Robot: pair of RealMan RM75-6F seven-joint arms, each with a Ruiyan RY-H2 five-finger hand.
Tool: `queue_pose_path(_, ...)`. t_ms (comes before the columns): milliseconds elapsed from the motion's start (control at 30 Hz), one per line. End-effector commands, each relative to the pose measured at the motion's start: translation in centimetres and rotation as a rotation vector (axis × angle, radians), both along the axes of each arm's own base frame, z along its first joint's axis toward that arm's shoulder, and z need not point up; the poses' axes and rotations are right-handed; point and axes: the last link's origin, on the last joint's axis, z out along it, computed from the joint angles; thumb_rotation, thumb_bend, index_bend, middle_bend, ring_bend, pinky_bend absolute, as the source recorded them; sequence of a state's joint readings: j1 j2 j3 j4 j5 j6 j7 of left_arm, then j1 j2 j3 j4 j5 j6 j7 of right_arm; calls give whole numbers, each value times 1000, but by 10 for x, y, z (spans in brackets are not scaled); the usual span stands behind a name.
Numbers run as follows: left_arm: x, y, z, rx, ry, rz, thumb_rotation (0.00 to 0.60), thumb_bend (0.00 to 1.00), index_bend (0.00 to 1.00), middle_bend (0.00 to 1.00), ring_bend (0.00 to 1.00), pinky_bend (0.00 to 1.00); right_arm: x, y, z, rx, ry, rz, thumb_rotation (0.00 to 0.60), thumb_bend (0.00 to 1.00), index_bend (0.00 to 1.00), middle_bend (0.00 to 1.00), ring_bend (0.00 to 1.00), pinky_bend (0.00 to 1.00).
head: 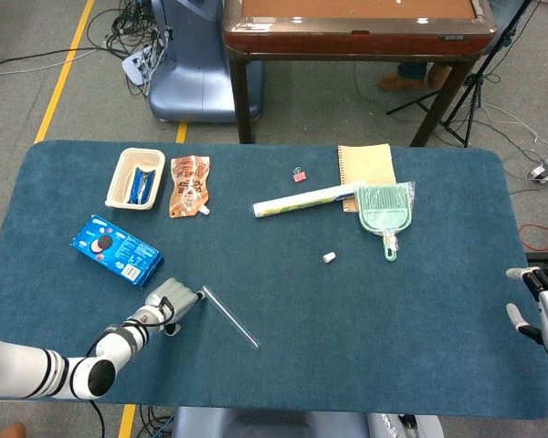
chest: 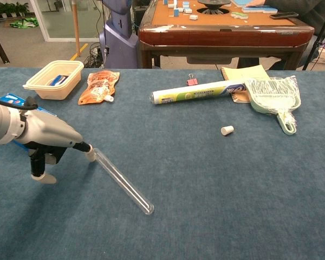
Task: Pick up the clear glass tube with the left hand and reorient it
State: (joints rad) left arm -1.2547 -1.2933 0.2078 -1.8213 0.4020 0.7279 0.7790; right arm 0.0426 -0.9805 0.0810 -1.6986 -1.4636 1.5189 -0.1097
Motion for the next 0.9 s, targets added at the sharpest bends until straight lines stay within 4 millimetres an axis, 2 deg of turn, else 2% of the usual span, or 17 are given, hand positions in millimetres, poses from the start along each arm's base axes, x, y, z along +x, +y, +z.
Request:
queue_pose_path(33, 8, 4, -7, 2, -39, -3, 600, 293, 80, 975, 1000, 871, 0, 0, 0, -1, -2, -1, 600, 299, 358, 366, 308, 362)
queue_pose_path(300, 31, 17, -20, 31, -148, -30, 600, 293, 41, 966, 1000, 871, -3, 2, 2, -8, -3, -10, 600, 299, 358, 368, 314, 362)
queue_pose_path(467, 42, 18, -17, 58, -228, -39, 600, 293, 43, 961, 1000, 871, -6, 3, 3, -11, -8, -18, 600, 299, 358, 370, 319, 363)
queue_pose_path(700, 50, -13, -15, -40, -302, -76, 600, 293, 65, 959, 1000, 871, -7, 0, -1, 2, -12, -12, 600, 299, 358, 373, 325, 367)
queue_pose_path(900, 54, -49, -28, -158, -318, -147, 581, 293, 65, 959, 1000, 871, -7, -1, -1, 4, -15, -8, 600, 299, 358, 373, 326, 368)
